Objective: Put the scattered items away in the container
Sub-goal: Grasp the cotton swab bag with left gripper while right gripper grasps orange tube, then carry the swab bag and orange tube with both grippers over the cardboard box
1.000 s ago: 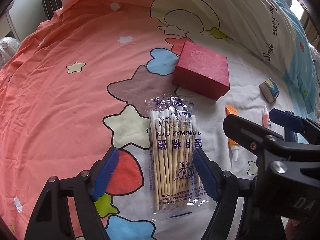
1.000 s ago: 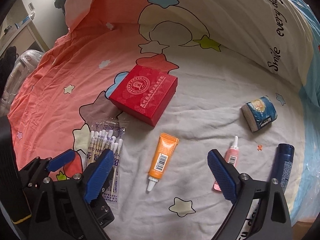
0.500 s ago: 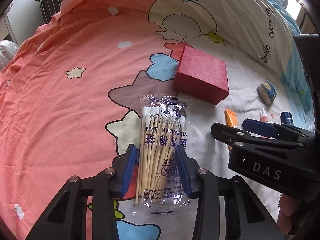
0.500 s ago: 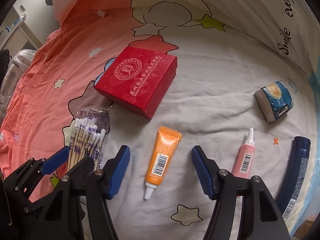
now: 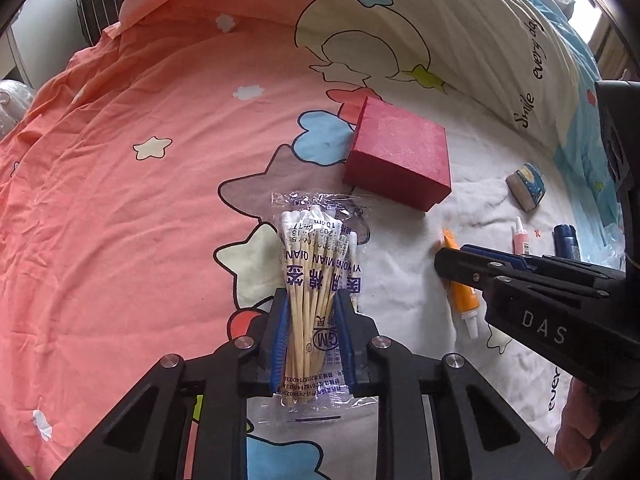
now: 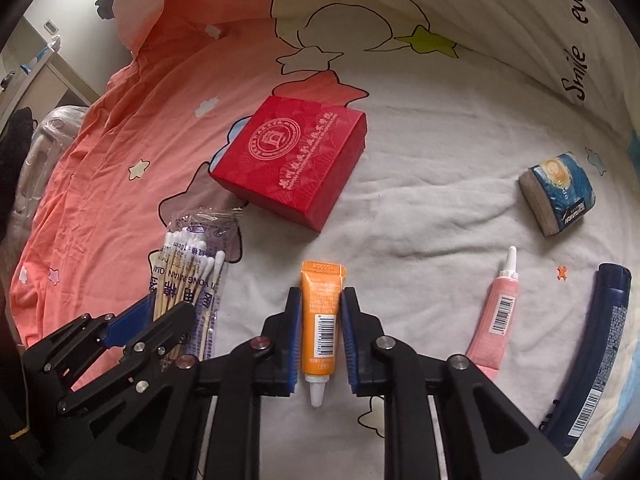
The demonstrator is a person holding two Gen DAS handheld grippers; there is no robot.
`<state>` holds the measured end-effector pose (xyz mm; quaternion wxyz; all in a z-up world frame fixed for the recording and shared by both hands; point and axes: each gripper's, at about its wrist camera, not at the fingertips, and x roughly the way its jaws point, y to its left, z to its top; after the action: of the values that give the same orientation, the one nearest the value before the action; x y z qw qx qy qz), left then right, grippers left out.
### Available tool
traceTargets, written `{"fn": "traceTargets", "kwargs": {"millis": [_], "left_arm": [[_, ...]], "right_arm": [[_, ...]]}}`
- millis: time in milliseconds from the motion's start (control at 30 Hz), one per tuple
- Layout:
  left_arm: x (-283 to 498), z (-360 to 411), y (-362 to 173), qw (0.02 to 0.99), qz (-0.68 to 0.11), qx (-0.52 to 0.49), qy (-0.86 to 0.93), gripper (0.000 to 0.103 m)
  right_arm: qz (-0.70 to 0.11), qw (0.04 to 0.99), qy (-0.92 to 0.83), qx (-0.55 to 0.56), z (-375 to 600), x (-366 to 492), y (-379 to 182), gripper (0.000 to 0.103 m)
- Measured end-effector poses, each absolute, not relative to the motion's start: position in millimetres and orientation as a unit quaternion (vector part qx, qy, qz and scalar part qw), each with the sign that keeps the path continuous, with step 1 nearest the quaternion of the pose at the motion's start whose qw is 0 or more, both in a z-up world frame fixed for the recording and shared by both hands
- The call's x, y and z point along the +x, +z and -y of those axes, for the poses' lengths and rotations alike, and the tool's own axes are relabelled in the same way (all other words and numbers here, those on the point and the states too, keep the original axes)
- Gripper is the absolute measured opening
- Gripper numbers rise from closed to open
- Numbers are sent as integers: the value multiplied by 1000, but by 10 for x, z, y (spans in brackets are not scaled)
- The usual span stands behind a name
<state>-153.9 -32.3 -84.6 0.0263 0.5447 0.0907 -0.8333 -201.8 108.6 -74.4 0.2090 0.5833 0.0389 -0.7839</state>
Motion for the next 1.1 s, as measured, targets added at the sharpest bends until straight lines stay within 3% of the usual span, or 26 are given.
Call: {"fn": "traceTargets", "kwargs": {"millis": [600,1100], "left_arm": [[-1504,326,-542,20,-82,533,-842,12],[-1380,205,-179,7,-67,522,-850,11]], "right_arm": [[-44,207,-802,558,-1135,-1836,-375,18],[-35,202,-817,539,-1290,-1583,-33,18]]}}
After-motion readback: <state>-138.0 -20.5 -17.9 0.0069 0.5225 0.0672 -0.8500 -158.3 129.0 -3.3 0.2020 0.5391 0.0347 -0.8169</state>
